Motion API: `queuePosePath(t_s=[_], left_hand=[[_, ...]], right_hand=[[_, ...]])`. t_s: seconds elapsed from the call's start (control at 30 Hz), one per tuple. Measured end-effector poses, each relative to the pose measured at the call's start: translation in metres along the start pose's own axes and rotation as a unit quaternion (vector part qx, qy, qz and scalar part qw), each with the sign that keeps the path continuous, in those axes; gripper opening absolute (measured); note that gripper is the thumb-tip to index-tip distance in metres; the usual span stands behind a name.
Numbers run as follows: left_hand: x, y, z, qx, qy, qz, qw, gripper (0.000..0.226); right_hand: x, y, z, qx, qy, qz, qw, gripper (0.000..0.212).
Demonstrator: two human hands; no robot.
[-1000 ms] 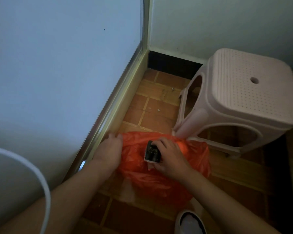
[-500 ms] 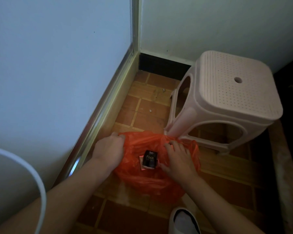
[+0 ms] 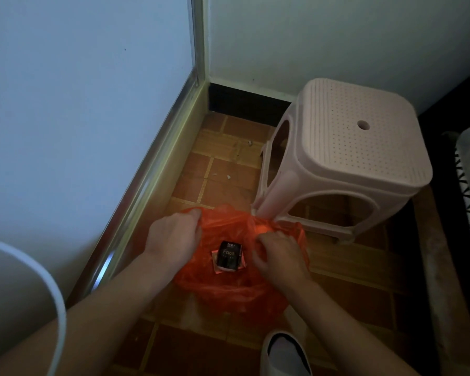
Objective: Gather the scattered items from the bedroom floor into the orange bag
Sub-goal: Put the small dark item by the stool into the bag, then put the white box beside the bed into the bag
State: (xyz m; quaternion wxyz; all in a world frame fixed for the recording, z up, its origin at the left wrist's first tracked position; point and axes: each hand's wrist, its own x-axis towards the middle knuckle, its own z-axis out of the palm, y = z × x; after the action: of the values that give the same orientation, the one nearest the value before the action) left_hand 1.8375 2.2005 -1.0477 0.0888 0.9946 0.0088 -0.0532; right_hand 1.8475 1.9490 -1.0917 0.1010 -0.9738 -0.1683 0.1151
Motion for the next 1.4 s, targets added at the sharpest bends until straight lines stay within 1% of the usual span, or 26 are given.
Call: queuePosePath(t_s=[0.07, 0.13, 0.27, 0.43, 0.5, 0.6, 0.67, 0.8, 0.9, 0.97, 1.03, 1.1, 1.23, 1.4], left_hand=[[-0.001, 0.004, -0.001, -0.008, 0.004, 0.006, 1.000, 0.014], [-0.002, 0.006, -0.002, -0.015, 0.006, 0.015, 1.000, 0.015], [-0.001, 0.014, -0.001, -0.035, 0.013, 0.036, 0.999, 0.017], [0.007, 0.038, 0.001, -0.028, 0.008, 0.067, 0.997, 0.017], [0.008, 0.045, 0.001, -0.036, 0.002, 0.072, 0.997, 0.017], [0.006, 0.049, 0.000, -0.043, -0.005, 0.065, 0.997, 0.012], [0.006, 0.048, -0.001, -0.047, -0.005, 0.056, 0.997, 0.009], [0.009, 0.045, -0.007, -0.065, 0.001, 0.042, 0.997, 0.011], [0.008, 0.047, -0.018, -0.096, 0.020, 0.008, 0.995, 0.011], [0.001, 0.051, -0.028, -0.135, 0.042, -0.036, 0.989, 0.016], [-0.009, 0.054, -0.043, -0.180, 0.060, -0.082, 0.978, 0.025], [-0.024, 0.060, -0.063, -0.204, 0.069, -0.106, 0.971, 0.024], [-0.064, 0.073, -0.108, -0.227, 0.057, -0.141, 0.962, 0.010], [-0.105, 0.087, -0.193, -0.255, 0.045, -0.143, 0.955, 0.013]], right_hand=[[-0.002, 0.005, -0.007, 0.019, 0.039, 0.013, 0.999, 0.036], [-0.005, 0.014, -0.017, 0.018, 0.062, 0.044, 0.997, 0.041], [-0.015, 0.030, -0.023, -0.015, 0.070, 0.098, 0.993, 0.052], [-0.016, 0.042, -0.018, 0.028, 0.053, 0.185, 0.981, 0.064], [-0.016, 0.046, -0.016, 0.084, 0.035, 0.189, 0.978, 0.060], [-0.018, 0.043, -0.017, 0.142, 0.026, 0.164, 0.976, 0.031], [-0.019, 0.038, -0.021, 0.156, 0.048, 0.139, 0.977, 0.016], [-0.013, 0.025, -0.034, 0.179, 0.084, 0.085, 0.977, 0.008], [-0.007, 0.014, -0.051, 0.187, 0.088, 0.055, 0.977, 0.010], [-0.009, 0.006, -0.068, 0.194, 0.085, 0.067, 0.975, 0.015], [-0.014, -0.002, -0.089, 0.212, 0.063, 0.088, 0.971, 0.022], [-0.024, -0.010, -0.114, 0.230, 0.050, 0.096, 0.967, 0.023], [-0.060, -0.025, -0.173, 0.276, 0.045, 0.114, 0.953, 0.024], [-0.108, -0.043, -0.251, 0.288, 0.069, 0.121, 0.947, 0.022]])
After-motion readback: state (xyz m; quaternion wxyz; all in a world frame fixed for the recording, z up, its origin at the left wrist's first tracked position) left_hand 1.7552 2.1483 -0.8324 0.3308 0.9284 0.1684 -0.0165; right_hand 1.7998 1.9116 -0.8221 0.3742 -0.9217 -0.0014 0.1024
